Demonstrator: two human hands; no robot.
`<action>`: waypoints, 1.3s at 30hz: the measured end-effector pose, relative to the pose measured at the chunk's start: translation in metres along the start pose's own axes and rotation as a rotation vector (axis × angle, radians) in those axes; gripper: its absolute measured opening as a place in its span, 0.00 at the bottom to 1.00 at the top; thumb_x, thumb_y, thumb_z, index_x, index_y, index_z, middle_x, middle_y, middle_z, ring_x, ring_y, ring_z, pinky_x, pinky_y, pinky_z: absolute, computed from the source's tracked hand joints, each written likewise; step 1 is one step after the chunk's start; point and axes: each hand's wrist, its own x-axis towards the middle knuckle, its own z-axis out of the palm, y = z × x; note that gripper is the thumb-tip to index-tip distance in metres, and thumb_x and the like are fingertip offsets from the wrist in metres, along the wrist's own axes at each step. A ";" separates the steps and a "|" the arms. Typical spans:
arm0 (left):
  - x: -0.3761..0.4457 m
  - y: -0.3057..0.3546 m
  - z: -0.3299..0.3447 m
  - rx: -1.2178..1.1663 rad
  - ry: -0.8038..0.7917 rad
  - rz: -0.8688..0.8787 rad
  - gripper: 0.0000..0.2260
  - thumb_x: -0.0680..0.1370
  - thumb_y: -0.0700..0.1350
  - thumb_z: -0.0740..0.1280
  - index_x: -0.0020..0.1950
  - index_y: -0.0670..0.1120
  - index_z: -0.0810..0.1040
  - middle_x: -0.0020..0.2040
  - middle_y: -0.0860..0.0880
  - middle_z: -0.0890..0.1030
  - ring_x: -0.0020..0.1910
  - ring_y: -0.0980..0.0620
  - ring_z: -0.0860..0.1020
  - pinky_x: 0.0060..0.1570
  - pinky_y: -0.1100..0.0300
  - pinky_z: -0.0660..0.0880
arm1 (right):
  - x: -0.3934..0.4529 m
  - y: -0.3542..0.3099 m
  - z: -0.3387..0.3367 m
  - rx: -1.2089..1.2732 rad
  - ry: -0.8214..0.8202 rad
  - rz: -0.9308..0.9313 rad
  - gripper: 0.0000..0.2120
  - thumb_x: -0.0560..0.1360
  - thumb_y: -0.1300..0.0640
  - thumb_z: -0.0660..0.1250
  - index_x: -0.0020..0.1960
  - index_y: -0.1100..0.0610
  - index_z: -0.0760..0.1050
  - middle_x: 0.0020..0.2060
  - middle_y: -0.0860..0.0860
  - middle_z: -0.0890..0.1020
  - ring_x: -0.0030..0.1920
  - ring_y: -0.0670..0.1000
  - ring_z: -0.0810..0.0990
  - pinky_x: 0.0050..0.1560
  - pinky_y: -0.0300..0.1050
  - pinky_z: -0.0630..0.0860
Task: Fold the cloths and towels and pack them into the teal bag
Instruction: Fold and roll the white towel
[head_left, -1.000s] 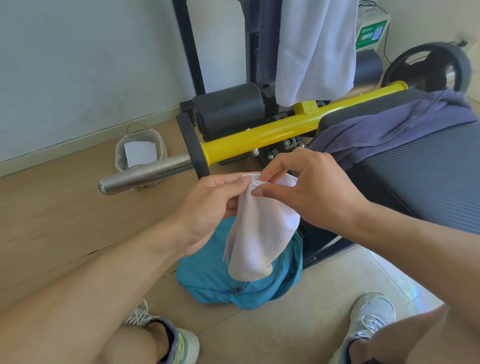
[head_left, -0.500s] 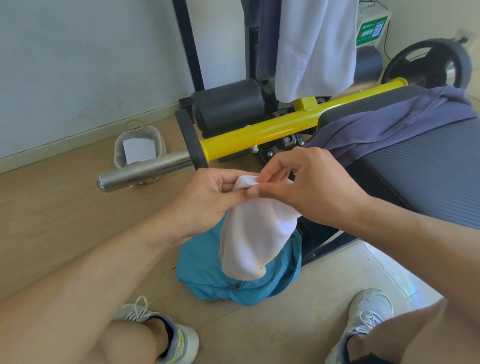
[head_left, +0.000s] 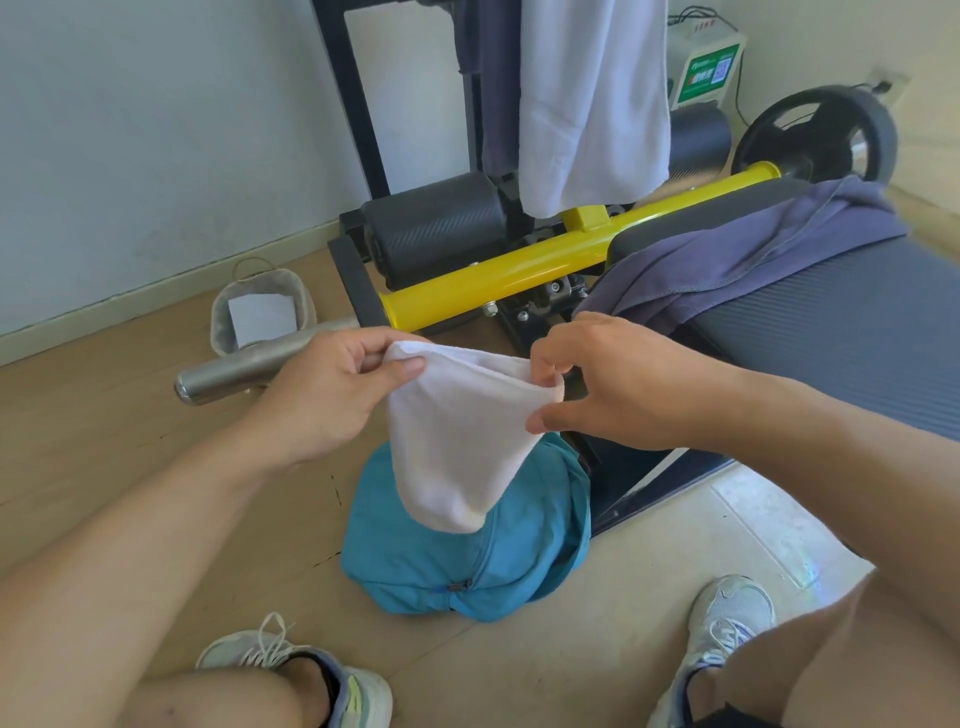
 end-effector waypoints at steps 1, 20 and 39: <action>0.000 -0.001 0.001 0.042 0.017 0.007 0.09 0.82 0.44 0.67 0.58 0.51 0.84 0.52 0.58 0.87 0.55 0.60 0.83 0.66 0.55 0.76 | 0.000 -0.001 0.000 0.041 0.002 0.006 0.16 0.73 0.38 0.71 0.50 0.50 0.78 0.48 0.46 0.81 0.50 0.47 0.73 0.52 0.48 0.74; -0.003 0.005 0.009 0.087 0.050 0.116 0.08 0.81 0.47 0.67 0.56 0.57 0.84 0.49 0.61 0.86 0.53 0.60 0.83 0.58 0.54 0.78 | 0.007 -0.001 0.011 0.224 0.167 0.208 0.06 0.69 0.49 0.77 0.39 0.47 0.80 0.37 0.39 0.84 0.42 0.42 0.82 0.47 0.51 0.82; -0.004 0.004 0.014 0.103 0.025 0.162 0.08 0.81 0.45 0.68 0.54 0.58 0.84 0.49 0.61 0.86 0.52 0.58 0.83 0.59 0.44 0.78 | 0.009 -0.007 0.014 0.019 0.160 0.303 0.09 0.71 0.51 0.75 0.51 0.43 0.82 0.42 0.39 0.83 0.44 0.47 0.82 0.47 0.50 0.82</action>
